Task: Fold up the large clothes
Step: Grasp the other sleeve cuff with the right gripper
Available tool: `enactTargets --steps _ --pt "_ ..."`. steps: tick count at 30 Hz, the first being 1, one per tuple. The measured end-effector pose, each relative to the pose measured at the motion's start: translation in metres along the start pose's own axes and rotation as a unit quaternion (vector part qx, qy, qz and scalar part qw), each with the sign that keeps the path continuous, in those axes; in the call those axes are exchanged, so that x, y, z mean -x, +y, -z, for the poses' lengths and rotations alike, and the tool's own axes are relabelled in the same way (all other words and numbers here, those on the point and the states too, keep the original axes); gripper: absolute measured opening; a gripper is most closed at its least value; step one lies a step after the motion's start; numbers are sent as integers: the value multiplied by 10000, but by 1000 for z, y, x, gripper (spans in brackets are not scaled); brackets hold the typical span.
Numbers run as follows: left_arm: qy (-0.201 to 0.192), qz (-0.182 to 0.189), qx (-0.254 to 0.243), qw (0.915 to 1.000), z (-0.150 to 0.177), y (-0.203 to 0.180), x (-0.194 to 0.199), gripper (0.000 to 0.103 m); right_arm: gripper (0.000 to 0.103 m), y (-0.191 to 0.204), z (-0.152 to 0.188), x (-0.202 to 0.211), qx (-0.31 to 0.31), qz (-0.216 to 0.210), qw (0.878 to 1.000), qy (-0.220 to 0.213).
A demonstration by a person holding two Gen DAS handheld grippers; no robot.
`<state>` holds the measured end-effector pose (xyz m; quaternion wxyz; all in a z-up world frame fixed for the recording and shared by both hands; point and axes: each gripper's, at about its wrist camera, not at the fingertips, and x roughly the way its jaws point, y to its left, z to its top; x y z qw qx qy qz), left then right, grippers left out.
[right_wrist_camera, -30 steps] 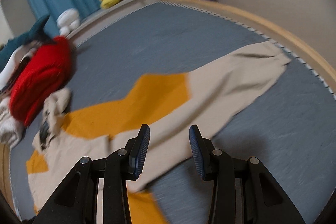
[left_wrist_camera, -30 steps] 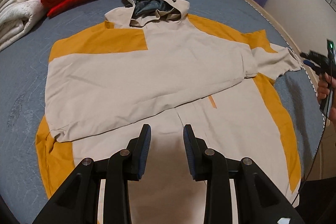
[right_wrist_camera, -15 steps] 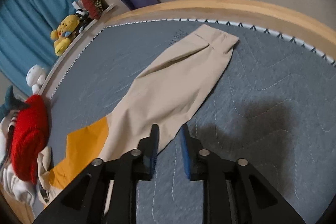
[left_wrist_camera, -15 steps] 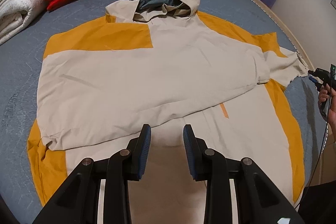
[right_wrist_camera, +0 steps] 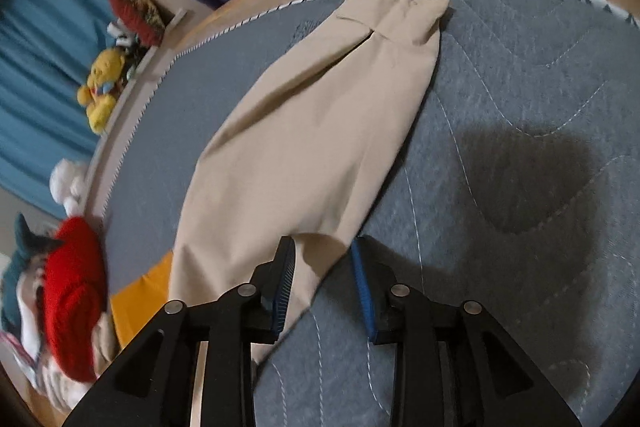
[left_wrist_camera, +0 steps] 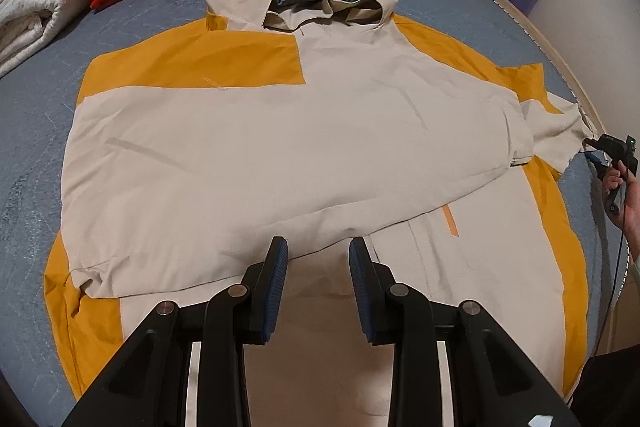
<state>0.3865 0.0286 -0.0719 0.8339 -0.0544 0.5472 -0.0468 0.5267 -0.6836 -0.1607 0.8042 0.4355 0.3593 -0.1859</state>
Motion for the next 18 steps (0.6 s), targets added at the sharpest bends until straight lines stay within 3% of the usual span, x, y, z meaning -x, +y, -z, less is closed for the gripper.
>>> enactTargets --steps 7,11,18 --pt "0 -33 91 10000 -3 8 -2 29 31 -3 -5 -5 -355 -162 9988 -293" --pt "-32 -28 144 9999 -4 13 1 29 9 -2 -2 0 -471 -221 9975 -477" --pt "-103 14 189 9998 -5 15 10 29 3 37 2 35 23 -288 9939 -1065"
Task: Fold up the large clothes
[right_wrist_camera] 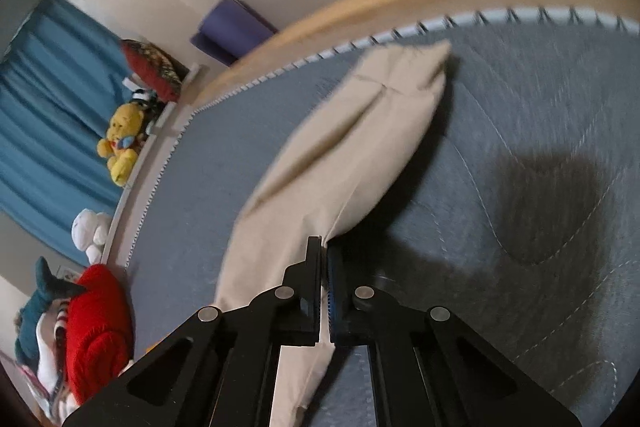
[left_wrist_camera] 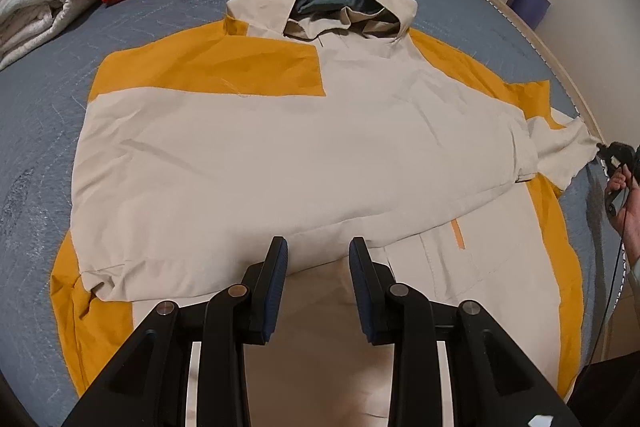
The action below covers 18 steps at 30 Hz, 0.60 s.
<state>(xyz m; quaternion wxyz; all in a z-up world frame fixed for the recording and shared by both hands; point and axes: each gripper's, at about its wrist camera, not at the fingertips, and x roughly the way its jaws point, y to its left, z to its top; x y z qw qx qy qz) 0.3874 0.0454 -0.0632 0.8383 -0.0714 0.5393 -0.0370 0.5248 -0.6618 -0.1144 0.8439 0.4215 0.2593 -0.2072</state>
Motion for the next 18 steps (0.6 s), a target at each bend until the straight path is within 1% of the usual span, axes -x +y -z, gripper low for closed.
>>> enactTargets --steps 2,5,8,10,11,12,13,14,15,16,17,18 --pt "-37 2 26 10000 -1 1 4 29 2 18 -1 11 144 -27 9998 -102" --pt "-94 -33 88 9999 -4 5 11 29 2 64 2 32 734 -59 9969 -266" --pt "-133 -130 148 9997 -7 13 19 29 2 127 21 55 1649 -146 9853 -416" --pt "-190 -167 266 9993 -11 21 26 29 2 180 50 75 2392 -452 9690 -426" --pt "-225 -166 348 9990 -13 27 30 29 2 201 65 83 2687 -625 9605 -368" --pt "-264 -162 442 9985 -15 33 33 29 2 231 92 96 3111 -882 9459 -256" --pt "-295 -158 527 9980 -17 38 36 29 2 254 115 107 3415 -1071 9336 -160" --pt "-329 -159 641 9973 -19 45 39 29 2 272 137 117 3637 -1274 9227 -47" --pt "-358 -157 758 9964 -21 52 42 29 2 293 168 130 3843 -1584 9094 151" --pt "-395 -127 908 9950 -23 61 45 29 2 316 206 144 4076 -1920 8917 433" --pt "-413 -103 995 9941 -25 66 47 29 2 330 236 154 4282 -2128 8760 633" --pt "-433 -71 1114 9928 -26 73 49 29 2 348 277 169 4559 -2412 8521 895"
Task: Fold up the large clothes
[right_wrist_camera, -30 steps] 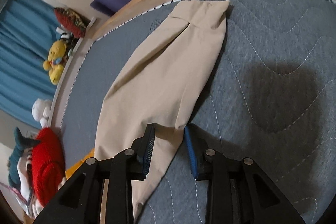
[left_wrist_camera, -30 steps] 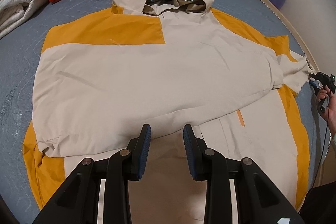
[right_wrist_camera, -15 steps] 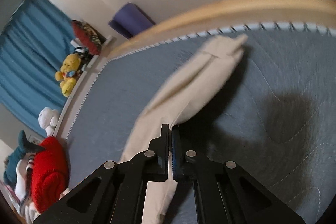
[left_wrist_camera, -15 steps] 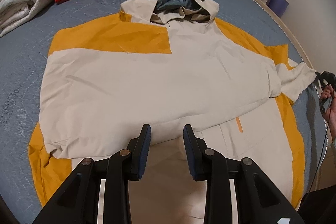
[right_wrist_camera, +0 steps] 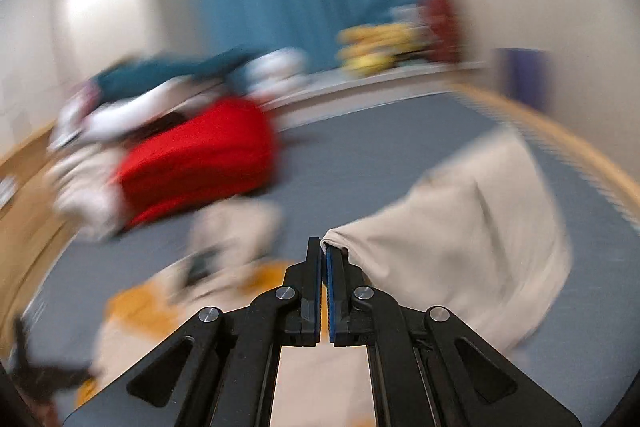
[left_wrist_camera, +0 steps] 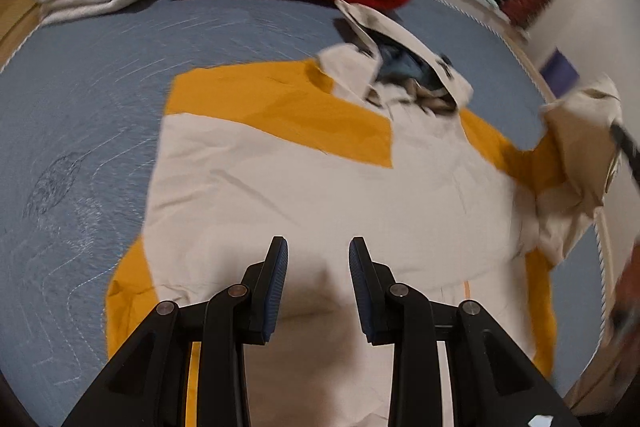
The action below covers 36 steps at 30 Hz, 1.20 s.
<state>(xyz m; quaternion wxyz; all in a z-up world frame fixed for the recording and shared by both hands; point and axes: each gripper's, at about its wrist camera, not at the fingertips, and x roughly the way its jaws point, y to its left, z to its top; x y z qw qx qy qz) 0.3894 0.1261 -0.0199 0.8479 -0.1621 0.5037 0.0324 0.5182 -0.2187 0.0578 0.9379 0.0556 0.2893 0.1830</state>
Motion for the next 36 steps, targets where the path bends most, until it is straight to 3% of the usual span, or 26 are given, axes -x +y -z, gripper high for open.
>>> enactTargets --steps 2,4,8,11,15,18,21,23,26,27,30,32,36 --pt "-13 65 212 9998 -4 12 4 29 2 74 22 -14 330 -783 9958 330" --pt "31 121 386 9992 -6 23 5 29 2 120 51 -35 549 -1204 9873 884" --pt "64 255 661 9975 -8 39 10 29 9 149 104 -75 392 -966 9678 2293" --pt "56 397 795 9960 -9 43 12 29 9 131 106 -49 249 -549 9712 2307" --pt "114 535 821 9951 -5 39 5 29 13 90 75 -3 -106 -90 9809 1938" --pt "131 683 768 9946 -2 28 -4 29 23 55 69 18 -485 105 9820 1825" --pt "70 842 514 9951 2 3 -13 29 35 28 85 8 -812 259 9775 1930" --pt "63 887 212 9958 6 -20 -20 31 36 4 104 -14 -1295 582 9612 2366" --pt "45 717 -385 9967 16 -58 -36 52 36 -30 132 -43 -2225 690 9289 2878" --pt "27 558 -599 9966 21 -69 -43 59 36 -40 142 -51 -2479 697 9181 3014" --pt "73 65 -1019 9947 34 -90 -64 66 36 -68 166 -65 -3067 807 8895 3289" --pt "194 -176 -1066 9940 41 -93 -80 66 36 -81 172 -68 -3419 688 8776 3288" --pt "416 -498 -694 9955 46 -79 -103 69 34 -99 179 -70 -3698 699 8688 3218"
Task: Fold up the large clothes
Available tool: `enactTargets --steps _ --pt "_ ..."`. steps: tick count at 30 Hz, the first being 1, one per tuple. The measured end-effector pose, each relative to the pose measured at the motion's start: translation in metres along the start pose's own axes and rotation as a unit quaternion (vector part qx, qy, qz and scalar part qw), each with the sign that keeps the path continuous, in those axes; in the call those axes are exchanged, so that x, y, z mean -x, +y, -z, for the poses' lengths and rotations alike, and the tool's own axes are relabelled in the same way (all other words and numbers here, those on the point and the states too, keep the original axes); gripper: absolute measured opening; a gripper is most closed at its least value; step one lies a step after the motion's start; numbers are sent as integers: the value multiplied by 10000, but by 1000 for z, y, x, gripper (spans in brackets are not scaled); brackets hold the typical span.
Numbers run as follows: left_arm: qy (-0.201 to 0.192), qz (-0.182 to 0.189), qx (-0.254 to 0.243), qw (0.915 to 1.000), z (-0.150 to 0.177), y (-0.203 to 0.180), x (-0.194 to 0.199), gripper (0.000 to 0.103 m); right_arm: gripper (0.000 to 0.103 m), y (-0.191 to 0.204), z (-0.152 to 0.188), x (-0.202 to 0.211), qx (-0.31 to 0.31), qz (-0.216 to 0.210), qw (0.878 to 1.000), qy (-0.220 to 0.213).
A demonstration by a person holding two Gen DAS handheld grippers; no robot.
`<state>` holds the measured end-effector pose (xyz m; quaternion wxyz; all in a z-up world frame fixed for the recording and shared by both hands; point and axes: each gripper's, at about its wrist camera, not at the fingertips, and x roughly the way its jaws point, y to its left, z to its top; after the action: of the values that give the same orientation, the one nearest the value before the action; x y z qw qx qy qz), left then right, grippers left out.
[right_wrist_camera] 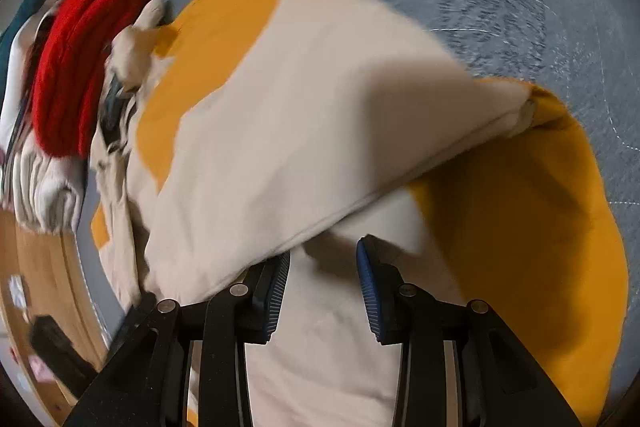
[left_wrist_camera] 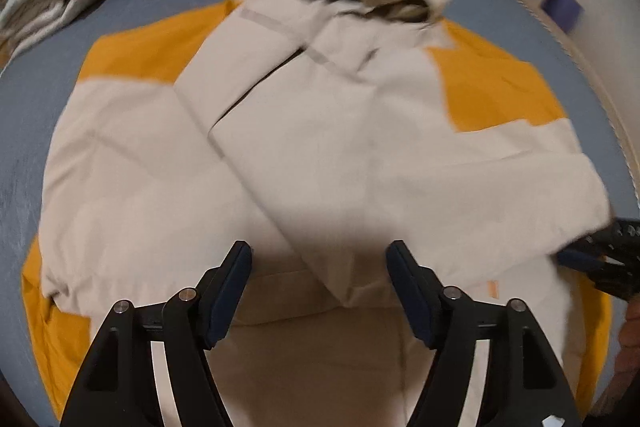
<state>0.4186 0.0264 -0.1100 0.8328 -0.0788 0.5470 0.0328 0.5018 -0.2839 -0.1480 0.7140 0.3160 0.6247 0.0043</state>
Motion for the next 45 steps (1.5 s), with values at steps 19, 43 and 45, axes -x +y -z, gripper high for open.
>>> enactTargets --steps 19,43,45 --pt "422 720 2065 9749 3 97 27 65 4 4 1 13 -123 368 9984 -402" --pt "-295 -705 643 9950 -19 78 12 69 3 11 22 -2 -447 -582 9957 -571" --pt "-405 -194 1410 9890 -21 103 21 69 3 8 18 -6 -486 -452 9967 -470"
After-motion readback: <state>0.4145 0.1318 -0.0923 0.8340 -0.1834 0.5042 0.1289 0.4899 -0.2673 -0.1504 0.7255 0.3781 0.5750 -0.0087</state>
